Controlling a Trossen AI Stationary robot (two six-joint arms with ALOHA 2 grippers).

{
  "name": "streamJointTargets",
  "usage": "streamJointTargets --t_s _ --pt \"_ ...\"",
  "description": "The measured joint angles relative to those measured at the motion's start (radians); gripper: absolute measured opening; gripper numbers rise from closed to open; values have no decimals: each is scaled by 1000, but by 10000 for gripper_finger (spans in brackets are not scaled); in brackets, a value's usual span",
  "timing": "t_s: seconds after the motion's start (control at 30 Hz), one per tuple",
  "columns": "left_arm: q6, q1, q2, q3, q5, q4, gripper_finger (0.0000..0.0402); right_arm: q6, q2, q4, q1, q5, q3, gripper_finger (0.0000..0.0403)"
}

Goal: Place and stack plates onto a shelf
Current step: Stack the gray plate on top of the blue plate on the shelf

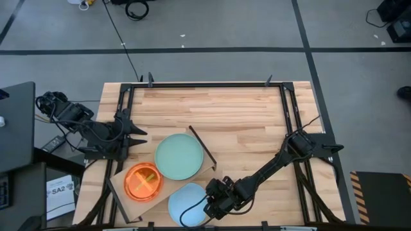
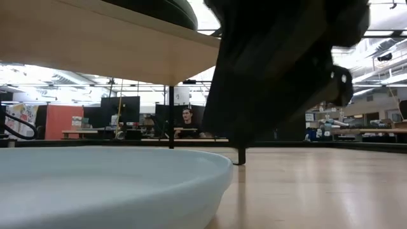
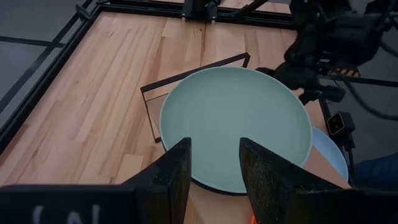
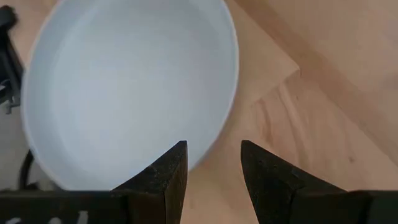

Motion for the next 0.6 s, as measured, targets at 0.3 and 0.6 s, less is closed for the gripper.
streamJointTargets --t_s 0.3,0.6 --pt "0 0 0 0 0 0 141 -25 37 56 -17 30 0 156" --pt "0 0 0 0 0 1 141 -37 67 112 -27 26 -2 156"
